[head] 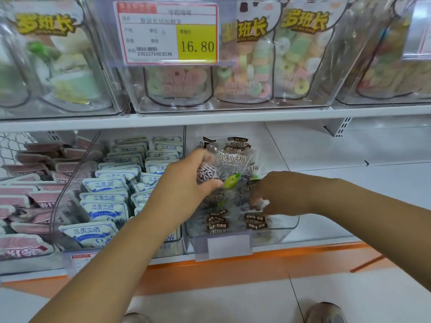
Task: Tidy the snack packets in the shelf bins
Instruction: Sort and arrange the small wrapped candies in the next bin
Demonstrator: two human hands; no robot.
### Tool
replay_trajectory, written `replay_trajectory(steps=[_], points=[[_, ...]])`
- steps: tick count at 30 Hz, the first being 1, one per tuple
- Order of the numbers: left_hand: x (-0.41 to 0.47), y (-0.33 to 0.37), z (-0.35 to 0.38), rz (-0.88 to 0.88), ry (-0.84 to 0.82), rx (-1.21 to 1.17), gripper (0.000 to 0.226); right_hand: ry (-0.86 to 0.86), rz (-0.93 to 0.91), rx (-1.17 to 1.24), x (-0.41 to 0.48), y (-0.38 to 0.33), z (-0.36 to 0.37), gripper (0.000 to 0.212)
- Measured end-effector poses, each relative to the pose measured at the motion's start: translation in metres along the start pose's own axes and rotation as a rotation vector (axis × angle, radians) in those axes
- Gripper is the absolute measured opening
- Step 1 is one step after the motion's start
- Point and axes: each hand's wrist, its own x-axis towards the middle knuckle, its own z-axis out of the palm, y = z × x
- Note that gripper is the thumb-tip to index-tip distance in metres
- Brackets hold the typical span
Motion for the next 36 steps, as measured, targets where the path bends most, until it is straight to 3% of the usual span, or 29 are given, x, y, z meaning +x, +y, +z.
replay_trajectory(steps=[4,10,14,19,22,24,27,31,33,36], points=[[-0.003,-0.003,0.000,0.010,-0.003,-0.061,0.038,-0.100,0.025,-0.149,0.020,0.004,0.000,0.060],[-0.001,-0.007,0.000,-0.008,0.003,-0.109,0.035,-0.111,0.025,-0.247,0.033,0.006,0.005,0.068],[0.001,-0.007,0.001,-0.007,0.016,-0.122,0.036,-0.062,0.015,-0.286,0.036,0.007,0.007,0.058],[0.003,-0.008,0.002,0.004,0.010,-0.135,0.035,-0.032,0.009,-0.252,0.032,0.011,0.004,0.023],[0.003,-0.008,0.003,0.006,0.009,-0.136,0.035,-0.023,0.003,-0.207,0.033,0.014,0.004,0.015],[0.002,-0.008,0.004,0.010,0.008,-0.133,0.035,-0.070,0.004,-0.154,0.031,0.016,0.004,0.028],[0.001,-0.008,0.004,0.010,0.004,-0.129,0.035,-0.167,0.007,-0.152,0.030,0.018,0.003,0.066],[0.000,-0.010,0.002,0.010,-0.001,-0.107,0.034,-0.118,-0.015,-0.372,0.036,0.018,0.014,0.092],[0.000,-0.010,0.002,0.014,-0.007,-0.107,0.035,-0.089,-0.051,-0.503,0.038,0.018,0.022,0.097],[0.001,-0.011,0.001,0.011,-0.005,-0.126,0.036,-0.021,-0.056,-0.409,0.034,0.020,0.022,0.084]])
